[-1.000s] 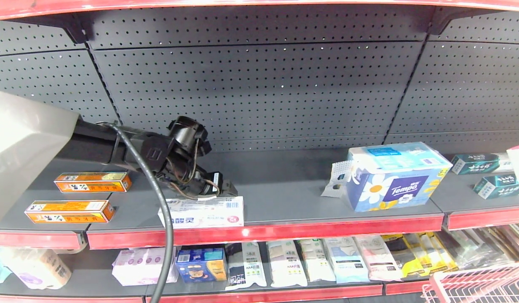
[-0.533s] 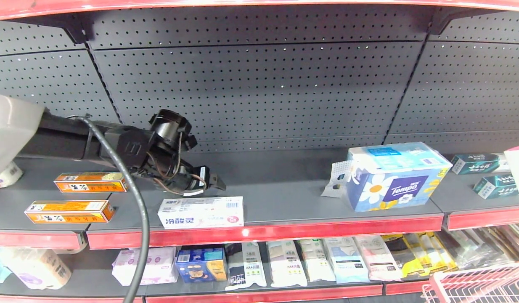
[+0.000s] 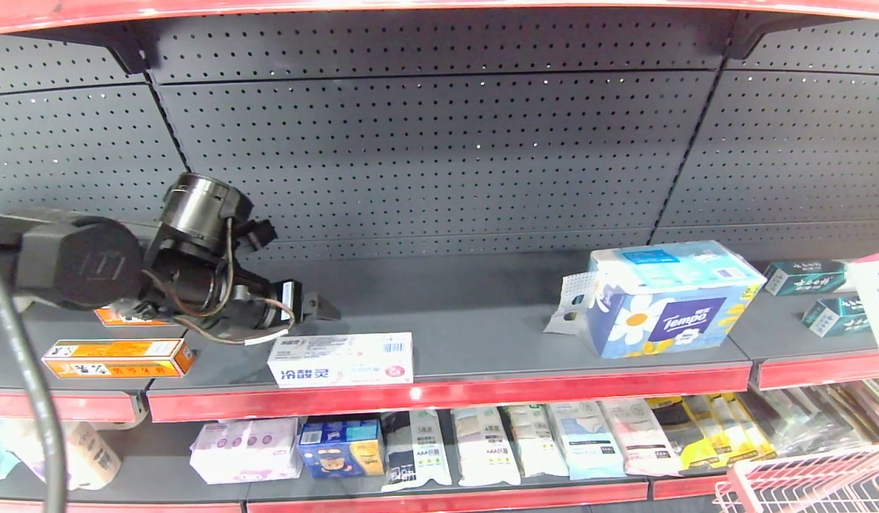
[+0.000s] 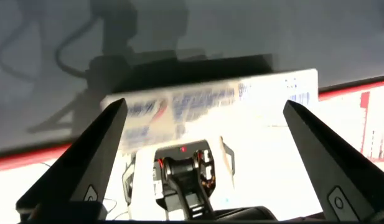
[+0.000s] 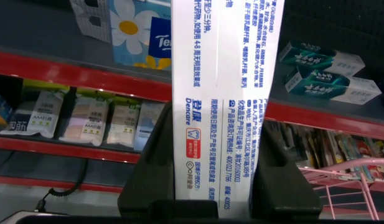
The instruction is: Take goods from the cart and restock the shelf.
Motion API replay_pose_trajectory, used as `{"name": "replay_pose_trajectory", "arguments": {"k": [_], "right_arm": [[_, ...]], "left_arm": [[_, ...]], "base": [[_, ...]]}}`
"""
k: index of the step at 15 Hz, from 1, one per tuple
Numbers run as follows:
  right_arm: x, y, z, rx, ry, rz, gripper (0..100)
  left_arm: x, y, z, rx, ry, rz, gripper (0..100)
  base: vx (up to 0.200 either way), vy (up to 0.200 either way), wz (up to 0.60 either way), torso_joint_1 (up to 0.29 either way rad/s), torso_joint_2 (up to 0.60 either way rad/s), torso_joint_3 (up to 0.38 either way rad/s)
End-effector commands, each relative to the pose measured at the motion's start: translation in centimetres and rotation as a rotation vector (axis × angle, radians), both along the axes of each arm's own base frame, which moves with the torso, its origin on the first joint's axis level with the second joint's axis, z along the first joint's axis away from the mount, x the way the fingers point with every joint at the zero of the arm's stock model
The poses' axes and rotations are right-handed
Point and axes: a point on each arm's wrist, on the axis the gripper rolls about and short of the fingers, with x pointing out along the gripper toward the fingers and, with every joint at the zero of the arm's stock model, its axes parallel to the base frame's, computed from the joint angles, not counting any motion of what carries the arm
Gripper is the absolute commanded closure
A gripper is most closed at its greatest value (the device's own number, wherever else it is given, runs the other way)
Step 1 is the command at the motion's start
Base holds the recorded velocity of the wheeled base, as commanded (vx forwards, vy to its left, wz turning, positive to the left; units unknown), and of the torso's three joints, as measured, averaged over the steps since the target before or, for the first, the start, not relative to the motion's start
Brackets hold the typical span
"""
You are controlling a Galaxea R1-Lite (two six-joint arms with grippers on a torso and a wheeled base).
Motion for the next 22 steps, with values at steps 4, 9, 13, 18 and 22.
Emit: {"name": "replay_pose_trajectory", "arguments": {"k": [4,9,13,18,22], "right_arm": [[0.1,0.0,-0.2,0.0,0.018,0.0,100],[0.5,0.2,-0.2,0.0,0.033,0.044,100],[1.0,0.2,0.0,-0.036,0.046,0.083,100],[1.1,0.3,1.4,-0.106,0.001,0.145,100],[1.5,0.4,1.9,-0.12,-0.004,0.185,100]], "left_arm": [[-7.6,3.5,3.6,-0.03,-0.131,0.064,0],[-15.5,5.1,3.1,0.012,-0.235,0.004,0],[-22.1,6.3,3.8,0.035,-0.453,-0.051,0],[-30.0,7.8,3.3,0.101,-0.653,-0.103,0],[-31.9,8.2,1.8,0.16,-0.681,-0.129,0]], "base": [[0.0,0.0,0.0,0.0,0.0,0.0],[0.0,0.0,0.0,0.0,0.0,0.0],[0.0,0.0,0.0,0.0,0.0,0.0],[0.0,0.0,0.0,0.0,0.0,0.0],[0.0,0.0,0.0,0.0,0.0,0.0]]}}
